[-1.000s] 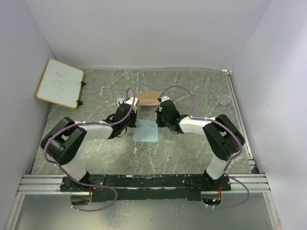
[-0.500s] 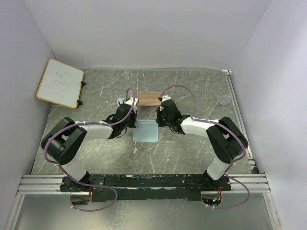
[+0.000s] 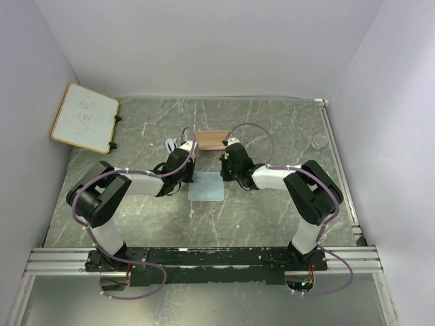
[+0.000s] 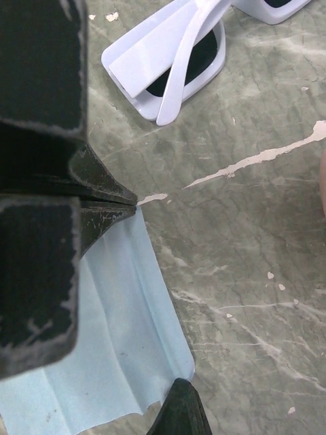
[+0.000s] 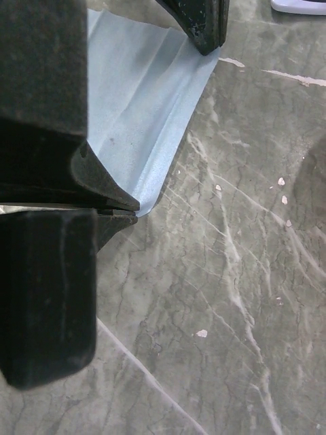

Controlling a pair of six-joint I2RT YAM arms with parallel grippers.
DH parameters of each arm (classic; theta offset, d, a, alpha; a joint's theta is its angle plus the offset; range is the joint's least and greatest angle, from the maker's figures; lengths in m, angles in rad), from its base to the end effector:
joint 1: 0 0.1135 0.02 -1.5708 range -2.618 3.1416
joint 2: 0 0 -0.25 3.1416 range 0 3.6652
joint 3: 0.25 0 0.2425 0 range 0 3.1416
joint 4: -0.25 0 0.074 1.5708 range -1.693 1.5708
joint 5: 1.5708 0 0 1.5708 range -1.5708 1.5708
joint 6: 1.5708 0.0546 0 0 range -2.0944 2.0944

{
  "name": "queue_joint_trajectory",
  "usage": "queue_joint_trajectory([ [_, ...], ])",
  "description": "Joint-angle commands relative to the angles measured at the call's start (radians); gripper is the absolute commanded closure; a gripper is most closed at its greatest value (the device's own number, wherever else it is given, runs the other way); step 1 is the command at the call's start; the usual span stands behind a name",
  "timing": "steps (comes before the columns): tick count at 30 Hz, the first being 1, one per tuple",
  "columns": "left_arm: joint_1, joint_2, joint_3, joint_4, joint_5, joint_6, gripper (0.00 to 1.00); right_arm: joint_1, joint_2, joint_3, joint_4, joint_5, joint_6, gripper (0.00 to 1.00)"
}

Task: Organize the sunglasses
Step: Fold the glasses cleaning cloth at the center of the board.

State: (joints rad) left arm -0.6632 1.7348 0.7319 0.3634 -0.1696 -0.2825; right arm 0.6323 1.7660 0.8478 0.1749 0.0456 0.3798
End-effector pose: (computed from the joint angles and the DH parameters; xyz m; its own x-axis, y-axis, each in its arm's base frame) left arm 0.2739 -0.2023 0.1181 -0.5910 0.1131 -0.7987 0.3492 0.9284 -0.1269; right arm 0.2866 0.2069 0.1215 -0.7158 -0.0653 -0.6952 -0.3208 0.9151 0.2443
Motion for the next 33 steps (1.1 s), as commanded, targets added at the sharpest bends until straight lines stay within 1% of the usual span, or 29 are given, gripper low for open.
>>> queue_joint_trajectory([
  [1,-0.003,0.017,0.026,0.023,-0.03,0.008,0.93,0.003,0.02,0.015,0.006,0.04,-0.017,1.0],
  [9,-0.004,0.02,0.03,0.028,-0.036,0.011,0.92,0.003,0.024,0.014,0.008,0.054,-0.019,0.99],
  [12,-0.004,0.005,0.029,0.019,-0.044,0.01,0.8,0.003,0.013,0.008,0.012,0.059,-0.018,0.89],
  [15,-0.004,-0.015,0.028,0.013,-0.065,0.016,0.69,0.003,-0.002,0.002,0.018,0.066,-0.017,0.76],
  [16,-0.003,-0.021,0.027,0.013,-0.07,0.019,0.66,0.003,-0.005,0.0,0.022,0.065,-0.017,0.7],
  [17,-0.003,-0.024,0.028,0.012,-0.075,0.022,0.65,0.003,-0.008,-0.002,0.026,0.065,-0.018,0.67],
  [19,-0.004,-0.022,0.036,0.01,-0.081,0.026,0.64,0.003,-0.01,0.003,0.031,0.061,-0.019,0.62],
  [21,-0.004,-0.015,0.041,0.007,-0.083,0.026,0.64,0.003,-0.01,0.011,0.028,0.061,-0.018,0.61],
  [26,-0.004,0.004,0.047,0.011,-0.068,0.023,0.66,0.003,-0.01,0.013,0.03,0.07,-0.018,0.61],
  [33,-0.004,0.018,0.049,0.014,-0.044,0.024,0.74,0.003,0.004,0.018,0.028,0.067,-0.017,0.64],
])
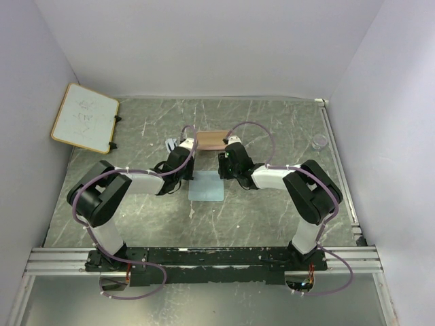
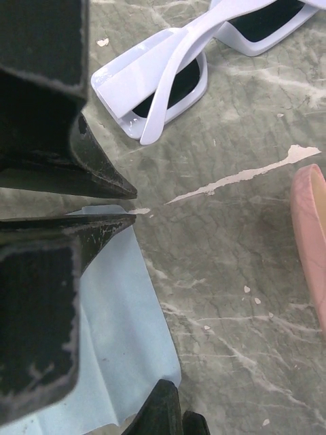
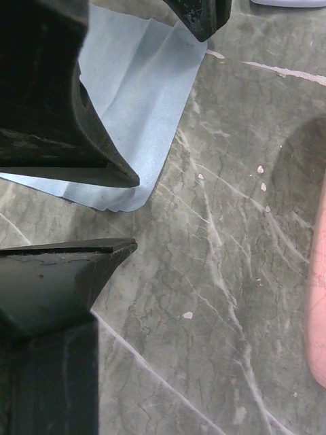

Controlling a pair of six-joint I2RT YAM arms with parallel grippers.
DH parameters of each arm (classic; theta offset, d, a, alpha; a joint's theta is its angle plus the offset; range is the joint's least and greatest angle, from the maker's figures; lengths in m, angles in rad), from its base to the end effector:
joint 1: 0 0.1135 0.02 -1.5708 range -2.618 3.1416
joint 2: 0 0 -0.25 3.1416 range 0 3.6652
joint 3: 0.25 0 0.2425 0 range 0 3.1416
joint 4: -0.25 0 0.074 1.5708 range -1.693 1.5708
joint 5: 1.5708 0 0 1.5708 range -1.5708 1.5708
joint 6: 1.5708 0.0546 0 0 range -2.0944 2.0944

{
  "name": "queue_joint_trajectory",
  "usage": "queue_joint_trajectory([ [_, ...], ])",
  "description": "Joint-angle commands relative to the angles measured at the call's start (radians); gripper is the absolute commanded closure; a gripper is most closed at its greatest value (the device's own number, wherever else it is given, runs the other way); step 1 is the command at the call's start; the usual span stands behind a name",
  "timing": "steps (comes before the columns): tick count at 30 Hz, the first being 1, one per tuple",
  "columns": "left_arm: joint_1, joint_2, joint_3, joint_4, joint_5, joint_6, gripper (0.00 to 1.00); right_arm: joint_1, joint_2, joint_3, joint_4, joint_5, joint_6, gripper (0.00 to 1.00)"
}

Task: Organize the sunglasses
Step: Fold the glasses cleaning cloth at the center of the board.

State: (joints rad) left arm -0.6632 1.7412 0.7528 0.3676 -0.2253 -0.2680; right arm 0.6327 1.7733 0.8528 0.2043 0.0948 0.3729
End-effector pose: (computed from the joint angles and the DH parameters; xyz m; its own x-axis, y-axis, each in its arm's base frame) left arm 0.2795 -0.2029 0.1226 -0.5630 0.1123 -0.8188 0.3192 0.9434 -0.0901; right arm 0.2910 0.2070 0.1234 -0.6865 -0.0537 -0.7251 -0.3017 0.9284 0.2169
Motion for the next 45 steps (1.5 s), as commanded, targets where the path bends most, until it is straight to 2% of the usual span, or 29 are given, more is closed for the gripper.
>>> queue_joint_trajectory([
  [1,-0.004,0.014,0.028,0.008,0.012,0.009,0.75,0.002,-0.001,0.016,-0.002,0.016,-0.01,0.65],
  [12,-0.003,0.023,0.025,-0.009,0.039,0.0,0.69,0.003,0.0,0.019,-0.001,-0.002,-0.01,0.68],
  [20,-0.004,0.032,0.029,-0.015,0.031,-0.003,0.72,0.004,0.006,0.021,0.006,-0.011,-0.009,0.7],
  [27,-0.004,0.039,0.037,-0.014,0.04,0.004,0.84,0.007,0.01,0.026,0.002,-0.017,-0.009,0.78],
  [33,-0.004,0.031,0.033,-0.011,0.036,0.005,0.89,0.011,0.022,0.034,-0.003,-0.016,-0.01,0.78],
  [39,-0.004,0.038,0.037,-0.01,0.047,0.003,0.89,0.01,0.017,0.034,-0.007,-0.002,-0.011,0.77],
  [45,-0.004,0.035,0.034,-0.008,0.045,0.001,0.88,0.012,0.02,0.034,-0.008,-0.016,-0.008,0.8],
])
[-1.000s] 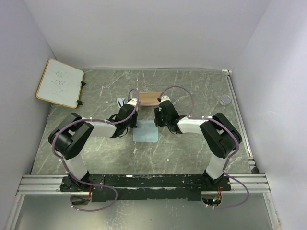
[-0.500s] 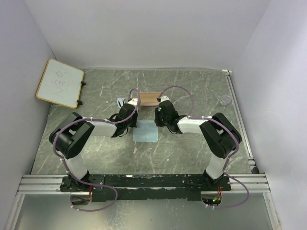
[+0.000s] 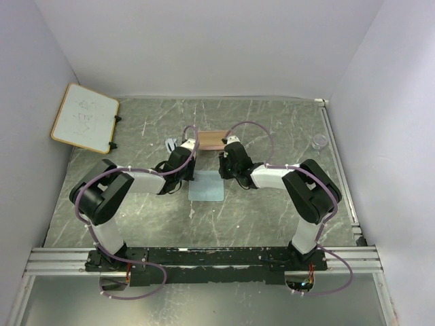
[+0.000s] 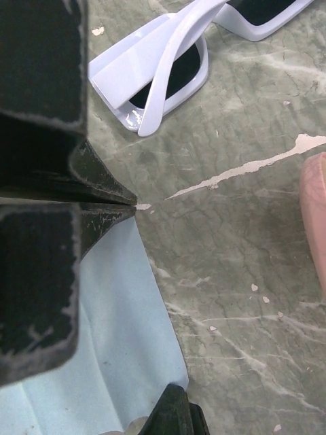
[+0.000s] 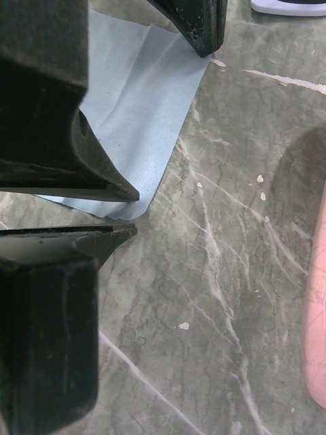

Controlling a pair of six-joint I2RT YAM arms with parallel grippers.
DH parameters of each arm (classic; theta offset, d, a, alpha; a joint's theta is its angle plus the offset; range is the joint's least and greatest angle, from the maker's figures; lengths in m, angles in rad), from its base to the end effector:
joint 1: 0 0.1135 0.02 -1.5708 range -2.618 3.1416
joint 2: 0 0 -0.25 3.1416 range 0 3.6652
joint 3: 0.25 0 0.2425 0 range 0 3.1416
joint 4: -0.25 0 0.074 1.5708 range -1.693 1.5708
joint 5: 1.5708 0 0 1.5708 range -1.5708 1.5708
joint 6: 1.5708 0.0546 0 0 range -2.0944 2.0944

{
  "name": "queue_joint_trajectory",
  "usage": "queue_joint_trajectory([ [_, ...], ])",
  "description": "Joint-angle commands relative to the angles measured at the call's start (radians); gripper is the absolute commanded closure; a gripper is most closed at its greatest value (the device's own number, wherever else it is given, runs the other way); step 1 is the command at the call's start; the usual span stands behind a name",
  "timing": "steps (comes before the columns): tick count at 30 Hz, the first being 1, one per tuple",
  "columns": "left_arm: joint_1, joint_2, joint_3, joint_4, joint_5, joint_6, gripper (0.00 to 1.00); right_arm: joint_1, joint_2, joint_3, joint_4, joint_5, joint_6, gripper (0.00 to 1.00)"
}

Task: Organize the sunglasses
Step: Fold the glasses cleaning cloth at the center of the board.

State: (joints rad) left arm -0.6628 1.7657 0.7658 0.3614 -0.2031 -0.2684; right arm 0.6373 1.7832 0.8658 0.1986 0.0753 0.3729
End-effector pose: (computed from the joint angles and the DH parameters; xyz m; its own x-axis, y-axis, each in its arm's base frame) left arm 0.2813 -0.2056 0.1175 -0.5789 0.1224 -0.8061 0.3334 0.9378 -0.0970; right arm 0.2916 0.2108 0.1232 -0.6924 -0.0606 -0.7189 -0.3174 0.9205 0.2281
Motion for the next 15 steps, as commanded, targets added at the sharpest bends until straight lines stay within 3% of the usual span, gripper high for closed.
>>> queue_joint_trajectory([
  [1,-0.004,0.01,0.021,-0.003,0.024,0.001,0.88,0.007,0.01,0.021,-0.003,0.001,-0.009,0.81],
  [11,-0.004,0.013,0.021,0.002,0.028,0.0,0.88,0.008,0.021,0.027,-0.008,-0.003,-0.009,0.93],
  [15,-0.004,0.015,0.02,0.001,0.027,0.0,0.93,0.008,0.011,0.015,0.006,0.007,-0.008,1.0],
])
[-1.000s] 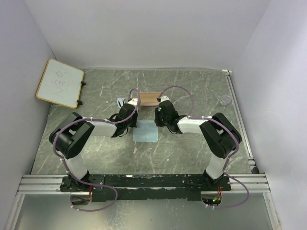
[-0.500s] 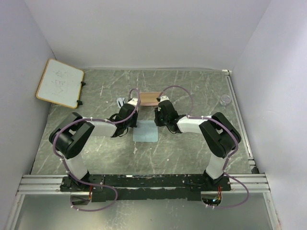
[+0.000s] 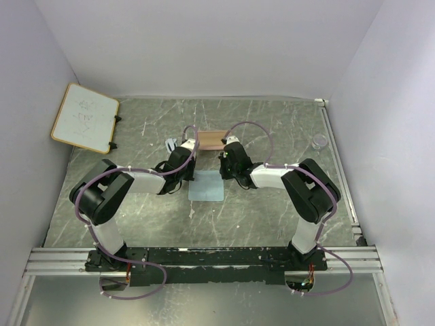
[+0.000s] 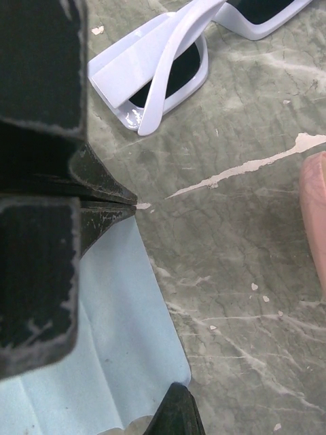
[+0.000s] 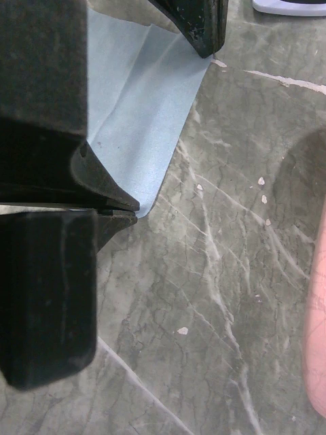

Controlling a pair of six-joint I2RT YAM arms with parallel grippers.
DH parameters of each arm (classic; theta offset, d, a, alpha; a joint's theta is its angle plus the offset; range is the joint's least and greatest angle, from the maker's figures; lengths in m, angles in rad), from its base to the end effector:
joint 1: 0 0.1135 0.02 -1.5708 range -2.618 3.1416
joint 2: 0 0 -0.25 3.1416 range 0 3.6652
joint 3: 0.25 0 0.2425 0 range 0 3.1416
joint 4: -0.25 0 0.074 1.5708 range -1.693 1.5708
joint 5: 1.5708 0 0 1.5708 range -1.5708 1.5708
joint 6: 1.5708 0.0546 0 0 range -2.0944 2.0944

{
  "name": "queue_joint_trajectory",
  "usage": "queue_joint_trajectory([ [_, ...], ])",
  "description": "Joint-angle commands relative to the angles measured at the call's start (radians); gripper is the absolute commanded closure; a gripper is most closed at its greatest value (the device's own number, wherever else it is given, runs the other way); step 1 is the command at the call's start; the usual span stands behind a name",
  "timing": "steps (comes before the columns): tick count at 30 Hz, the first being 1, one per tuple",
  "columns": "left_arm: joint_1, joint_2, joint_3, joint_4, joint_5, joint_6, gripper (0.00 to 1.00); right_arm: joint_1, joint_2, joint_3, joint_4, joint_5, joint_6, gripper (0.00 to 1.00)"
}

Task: Organize the sunglasses
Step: Fold the glasses cleaning cloth at the center of the board.

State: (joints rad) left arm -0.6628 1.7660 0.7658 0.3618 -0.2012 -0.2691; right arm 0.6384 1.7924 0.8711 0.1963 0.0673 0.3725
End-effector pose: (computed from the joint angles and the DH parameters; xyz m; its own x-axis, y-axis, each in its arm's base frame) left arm 0.2813 -0.2057 0.1174 -0.5795 0.1219 -0.8058 0.3344 0.9373 -0.0987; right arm 0.2921 0.2122 0.1214 -0.6977 -0.0655 -0.7134 -0.3223 0.9180 0.2309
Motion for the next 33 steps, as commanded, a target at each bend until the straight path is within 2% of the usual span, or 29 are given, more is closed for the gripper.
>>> queue_joint_trajectory([
  [1,-0.004,0.014,0.02,0.001,0.023,-0.001,0.93,0.006,-0.001,0.006,0.011,0.019,-0.008,1.0],
  [33,-0.047,-0.147,-0.004,-0.08,-0.044,-0.003,0.93,0.03,-0.162,-0.084,0.01,0.053,0.006,1.0],
])
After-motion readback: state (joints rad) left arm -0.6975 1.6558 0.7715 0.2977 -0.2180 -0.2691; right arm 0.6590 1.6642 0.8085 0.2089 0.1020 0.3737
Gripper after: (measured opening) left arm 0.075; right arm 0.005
